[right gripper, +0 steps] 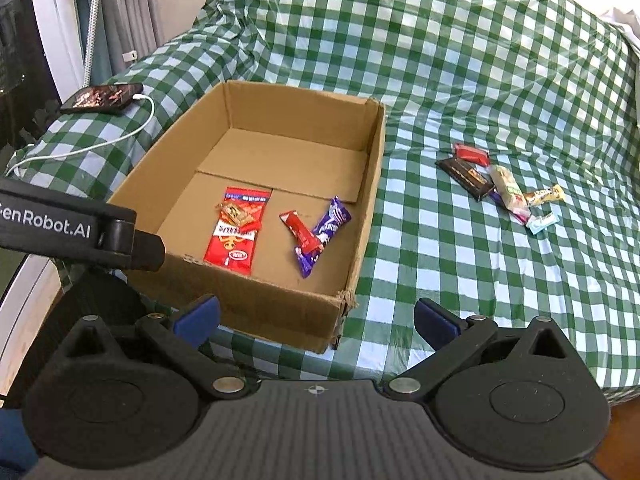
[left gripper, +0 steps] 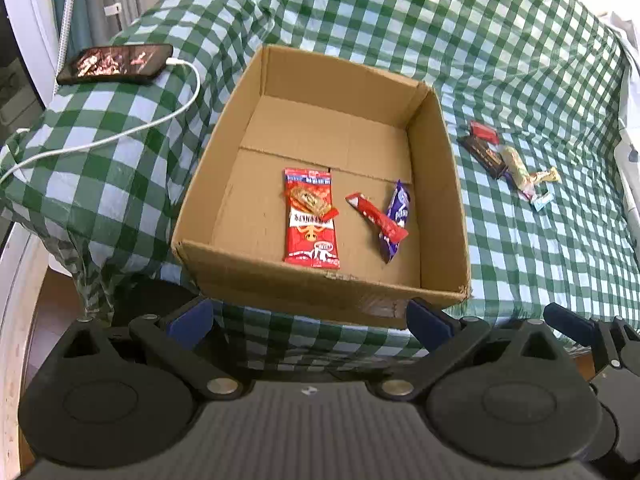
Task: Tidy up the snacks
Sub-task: 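Open both grippers to release the snacks and hold above the box, then grasp the dark chocolate bar with the left gripper while the right grasps the blue stick snack, then carry both snacks over the box and lower them inside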
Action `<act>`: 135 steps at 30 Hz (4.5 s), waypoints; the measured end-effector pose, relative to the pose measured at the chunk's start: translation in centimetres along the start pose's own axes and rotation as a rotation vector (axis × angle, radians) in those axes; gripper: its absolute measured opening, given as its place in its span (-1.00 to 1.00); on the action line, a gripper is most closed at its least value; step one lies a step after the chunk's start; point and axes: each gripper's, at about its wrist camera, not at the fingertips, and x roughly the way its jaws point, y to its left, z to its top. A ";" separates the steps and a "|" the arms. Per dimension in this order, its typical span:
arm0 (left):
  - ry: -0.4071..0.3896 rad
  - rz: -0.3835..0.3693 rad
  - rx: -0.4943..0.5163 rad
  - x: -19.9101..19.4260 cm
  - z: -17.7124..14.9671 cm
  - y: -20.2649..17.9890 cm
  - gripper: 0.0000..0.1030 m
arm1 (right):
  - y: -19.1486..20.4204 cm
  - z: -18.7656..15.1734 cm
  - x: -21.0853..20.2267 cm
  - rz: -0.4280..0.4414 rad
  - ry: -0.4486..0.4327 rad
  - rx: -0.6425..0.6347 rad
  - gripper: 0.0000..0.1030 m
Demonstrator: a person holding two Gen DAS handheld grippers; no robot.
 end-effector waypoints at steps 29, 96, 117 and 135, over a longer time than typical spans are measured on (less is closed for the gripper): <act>0.045 -0.015 -0.015 0.7 -1.4 0.7 0.99 | 0.4 -0.9 0.4 -0.037 0.061 -0.038 0.98; 0.174 0.018 0.020 28.2 20.9 -31.4 0.99 | -35.8 3.3 15.8 -0.288 -0.061 0.650 0.99; 0.240 0.076 -0.030 38.8 20.9 -32.3 1.00 | -40.3 3.4 29.1 -0.434 -0.016 0.588 0.98; 0.171 -0.116 0.222 25.4 14.8 -29.4 -0.17 | -35.7 1.6 18.1 -0.294 -0.082 0.526 -0.76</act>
